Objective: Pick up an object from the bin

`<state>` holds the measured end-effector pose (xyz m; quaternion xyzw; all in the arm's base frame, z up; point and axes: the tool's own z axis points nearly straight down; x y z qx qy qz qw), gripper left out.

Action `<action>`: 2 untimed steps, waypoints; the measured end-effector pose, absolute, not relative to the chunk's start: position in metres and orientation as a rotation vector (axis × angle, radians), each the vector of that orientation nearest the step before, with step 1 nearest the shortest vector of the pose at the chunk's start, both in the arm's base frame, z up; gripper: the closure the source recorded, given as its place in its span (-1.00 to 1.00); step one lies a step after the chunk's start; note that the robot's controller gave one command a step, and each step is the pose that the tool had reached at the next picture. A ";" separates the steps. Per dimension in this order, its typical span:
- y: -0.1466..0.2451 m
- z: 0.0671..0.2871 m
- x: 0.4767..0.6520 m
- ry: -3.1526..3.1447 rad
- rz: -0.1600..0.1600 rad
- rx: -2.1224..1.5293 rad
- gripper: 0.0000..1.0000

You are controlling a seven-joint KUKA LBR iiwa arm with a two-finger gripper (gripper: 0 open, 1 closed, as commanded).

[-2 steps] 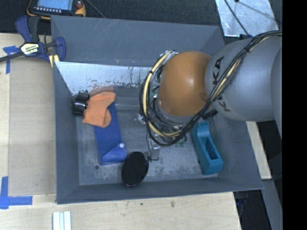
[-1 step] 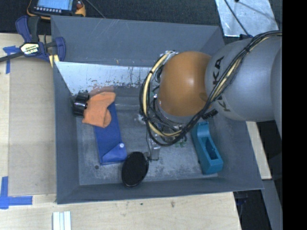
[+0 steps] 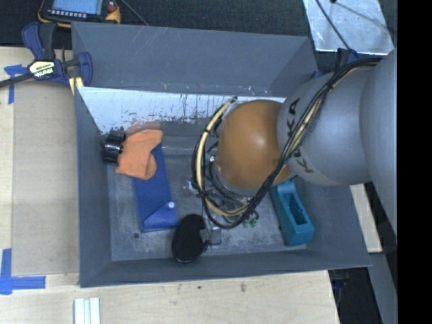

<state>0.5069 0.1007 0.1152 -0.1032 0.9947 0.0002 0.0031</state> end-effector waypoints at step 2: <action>0.117 0.074 0.499 3.083 -0.008 -0.645 1.00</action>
Offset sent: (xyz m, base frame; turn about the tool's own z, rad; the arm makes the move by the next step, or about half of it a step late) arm -0.0080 0.0192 -0.0452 -0.2085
